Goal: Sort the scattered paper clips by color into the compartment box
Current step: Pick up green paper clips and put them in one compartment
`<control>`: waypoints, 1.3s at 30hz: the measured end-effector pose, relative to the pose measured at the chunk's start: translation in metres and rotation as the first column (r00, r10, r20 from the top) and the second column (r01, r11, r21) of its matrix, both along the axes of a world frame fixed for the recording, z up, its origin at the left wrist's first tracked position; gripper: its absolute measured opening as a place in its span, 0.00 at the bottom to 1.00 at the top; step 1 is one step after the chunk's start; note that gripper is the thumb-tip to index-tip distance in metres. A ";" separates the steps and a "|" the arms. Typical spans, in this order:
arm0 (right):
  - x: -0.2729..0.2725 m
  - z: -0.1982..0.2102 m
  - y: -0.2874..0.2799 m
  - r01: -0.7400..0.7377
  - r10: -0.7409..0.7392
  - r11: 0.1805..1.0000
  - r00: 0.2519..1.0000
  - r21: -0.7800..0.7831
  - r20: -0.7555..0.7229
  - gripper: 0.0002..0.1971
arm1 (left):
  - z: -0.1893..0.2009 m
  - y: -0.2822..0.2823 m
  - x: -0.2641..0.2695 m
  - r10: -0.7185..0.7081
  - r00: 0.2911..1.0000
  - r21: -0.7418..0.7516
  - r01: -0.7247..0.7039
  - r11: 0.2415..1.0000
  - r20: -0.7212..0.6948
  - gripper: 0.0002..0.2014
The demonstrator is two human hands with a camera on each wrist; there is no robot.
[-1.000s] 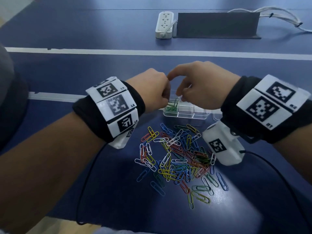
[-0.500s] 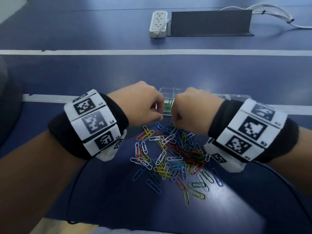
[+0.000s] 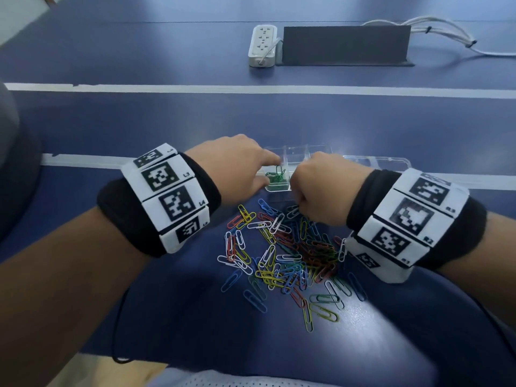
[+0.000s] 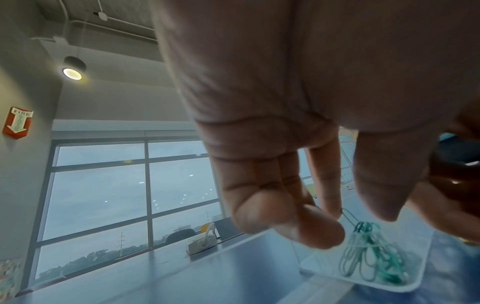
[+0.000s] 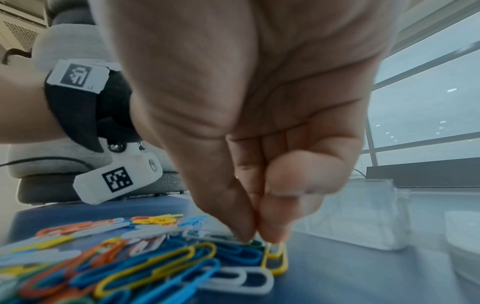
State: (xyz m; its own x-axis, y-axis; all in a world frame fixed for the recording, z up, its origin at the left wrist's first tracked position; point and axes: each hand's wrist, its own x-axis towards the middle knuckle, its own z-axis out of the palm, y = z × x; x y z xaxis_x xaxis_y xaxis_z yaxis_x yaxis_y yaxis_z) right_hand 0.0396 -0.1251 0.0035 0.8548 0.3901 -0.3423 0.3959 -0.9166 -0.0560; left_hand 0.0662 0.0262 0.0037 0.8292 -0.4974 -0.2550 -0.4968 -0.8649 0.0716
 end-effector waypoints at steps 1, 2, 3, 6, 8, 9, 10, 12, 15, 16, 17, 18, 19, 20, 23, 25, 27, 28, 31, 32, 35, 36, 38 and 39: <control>0.000 0.000 -0.001 0.011 -0.011 1.000 1.000 0.005 -0.007 0.05 | 0.000 0.002 -0.002 0.001 1.000 0.009 -0.001 1.000 0.006 0.20; 0.001 -0.001 -0.003 0.022 -0.021 1.000 1.000 0.006 -0.012 0.08 | 0.000 0.004 -0.003 0.007 1.000 0.018 -0.007 1.000 0.007 0.20; 0.001 -0.001 -0.005 0.032 -0.032 0.999 0.999 0.008 -0.011 0.10 | 0.000 0.005 -0.004 0.013 1.000 0.031 -0.013 0.999 0.007 0.20; 0.002 0.000 -0.010 0.045 -0.045 0.998 0.999 0.033 0.010 0.11 | 0.000 0.005 -0.009 0.000 1.000 0.067 -0.002 0.998 0.029 0.21; 0.001 0.001 -0.012 0.047 -0.048 0.998 0.999 0.047 0.023 0.10 | 0.001 0.004 -0.011 -0.006 0.999 0.049 0.004 0.999 0.045 0.23; 0.001 0.001 -0.012 0.051 -0.052 0.997 0.998 0.055 0.026 0.11 | 0.002 0.003 -0.012 -0.008 0.999 0.039 0.006 0.999 0.049 0.24; 0.000 0.001 -0.013 0.054 -0.056 0.996 0.998 0.066 0.028 0.11 | 0.002 0.002 -0.012 -0.012 0.999 0.036 0.010 0.999 0.048 0.23; -0.002 0.002 -0.013 0.060 -0.062 0.995 0.998 0.084 0.023 0.11 | 0.001 0.002 -0.012 -0.018 1.000 0.053 0.016 0.998 0.025 0.22; -0.003 0.003 -0.012 0.057 -0.059 0.993 0.998 0.105 0.019 0.11 | -0.001 0.000 -0.009 0.005 1.000 0.054 -0.005 0.999 0.006 0.22; -0.003 0.003 -0.011 0.053 -0.055 0.993 0.998 0.110 0.018 0.11 | -0.001 0.000 -0.008 0.017 1.000 0.045 -0.017 0.999 0.017 0.21; -0.003 0.003 -0.010 0.048 -0.050 0.993 0.999 0.111 0.012 0.11 | -0.001 -0.001 -0.006 0.027 0.999 0.038 -0.028 0.999 0.030 0.20; -0.002 0.002 -0.008 0.039 -0.040 0.994 0.999 0.105 0.006 0.11 | 0.000 -0.002 -0.005 0.034 0.999 0.033 -0.035 0.999 0.041 0.19; -0.002 0.002 -0.006 0.027 -0.028 0.995 1.000 0.093 0.004 0.11 | 0.000 -0.002 -0.005 0.036 0.998 0.030 -0.038 0.999 0.048 0.18; -0.002 0.001 -0.005 0.012 -0.013 0.997 1.000 0.078 0.007 0.10 | 0.001 -0.003 -0.005 0.035 0.998 0.026 -0.036 0.999 0.050 0.18; -0.003 0.002 -0.006 -0.031 0.030 0.999 0.999 0.036 0.009 0.09 | 0.003 -0.005 -0.010 0.013 0.999 -0.003 -0.013 1.000 0.030 0.14; -0.005 0.003 -0.008 -0.054 0.053 0.999 0.998 0.004 0.020 0.10 | 0.004 -0.006 -0.016 -0.021 1.000 -0.033 0.020 0.999 -0.022 0.07; -0.008 0.002 -0.008 -0.076 0.077 0.997 0.996 -0.030 0.041 0.10 | 0.004 -0.006 -0.022 -0.068 0.993 -0.064 0.062 0.996 -0.096 0.04; -0.009 0.002 -0.008 -0.087 0.089 0.995 0.995 -0.042 0.044 0.11 | 0.003 -0.006 -0.026 -0.095 0.987 -0.073 0.085 0.994 -0.132 0.04; -0.010 0.001 -0.011 -0.094 0.094 0.994 0.996 -0.059 0.008 0.09 | 0.004 -0.009 -0.037 -0.162 0.966 -0.082 0.148 0.986 -0.202 0.07; -0.009 0.001 -0.012 -0.090 0.089 0.995 0.996 -0.051 -0.015 0.07 | 0.003 -0.010 -0.040 -0.181 0.960 -0.085 0.167 0.982 -0.211 0.08; -0.008 0.003 -0.016 -0.082 0.081 0.997 0.995 -0.003 -0.055 0.03 | 0.000 -0.015 -0.048 -0.228 0.949 -0.099 0.211 0.972 -0.218 0.10; -0.008 0.004 -0.018 -0.073 0.074 0.997 0.996 0.029 -0.055 0.02 | -0.002 -0.017 -0.049 -0.233 0.945 -0.099 0.216 0.971 -0.227 0.11; -0.008 0.007 -0.024 -0.042 0.046 0.993 0.998 0.112 -0.037 0.03 | -0.004 -0.018 -0.051 -0.228 0.941 -0.075 0.216 0.974 -0.250 0.10; -0.008 0.009 -0.027 -0.026 0.030 0.988 0.999 0.151 -0.023 0.03 | -0.005 -0.019 -0.052 -0.227 0.941 -0.068 0.217 0.974 -0.251 0.09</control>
State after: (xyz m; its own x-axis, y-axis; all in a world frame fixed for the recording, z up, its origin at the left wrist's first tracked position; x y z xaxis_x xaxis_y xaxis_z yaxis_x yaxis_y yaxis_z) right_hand 0.0318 -0.1524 0.0124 0.8346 0.4628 -0.2989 0.4183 -0.8854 -0.2029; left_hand 0.0146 0.0075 -0.0014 0.6060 -0.6751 -0.4206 -0.6367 -0.7287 0.2521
